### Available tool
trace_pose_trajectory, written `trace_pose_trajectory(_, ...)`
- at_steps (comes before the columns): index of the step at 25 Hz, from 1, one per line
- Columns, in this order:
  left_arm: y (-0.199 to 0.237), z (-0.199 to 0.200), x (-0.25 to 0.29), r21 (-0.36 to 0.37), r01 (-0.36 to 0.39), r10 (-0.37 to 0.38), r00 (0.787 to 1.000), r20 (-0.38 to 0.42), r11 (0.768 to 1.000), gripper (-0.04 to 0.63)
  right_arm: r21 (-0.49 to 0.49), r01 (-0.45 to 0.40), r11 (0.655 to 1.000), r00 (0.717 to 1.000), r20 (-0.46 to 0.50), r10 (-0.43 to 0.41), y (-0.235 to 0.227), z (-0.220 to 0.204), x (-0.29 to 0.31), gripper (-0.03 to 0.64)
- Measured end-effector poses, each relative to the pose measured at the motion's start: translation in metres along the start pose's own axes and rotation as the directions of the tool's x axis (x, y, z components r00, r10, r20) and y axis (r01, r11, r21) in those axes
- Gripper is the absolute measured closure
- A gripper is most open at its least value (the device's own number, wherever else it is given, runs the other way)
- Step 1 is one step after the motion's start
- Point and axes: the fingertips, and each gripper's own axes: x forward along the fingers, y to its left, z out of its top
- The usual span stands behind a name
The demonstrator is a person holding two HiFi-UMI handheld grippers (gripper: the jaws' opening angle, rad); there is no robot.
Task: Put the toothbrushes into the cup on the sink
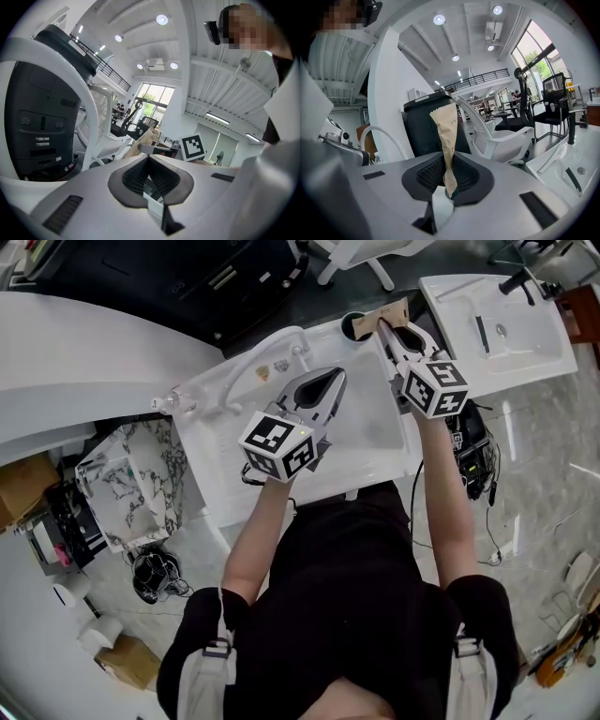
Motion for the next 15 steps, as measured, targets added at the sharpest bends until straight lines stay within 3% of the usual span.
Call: trace_pose_trajectory(15, 0.004, -0.003, -0.003, -0.006, -0.006, 0.005, 1.000, -0.007, 1.000, 0.588, 0.025, 0.021, 0.999, 0.997, -0.068, -0.020, -0.011, -0.032, 0.016, 0.555)
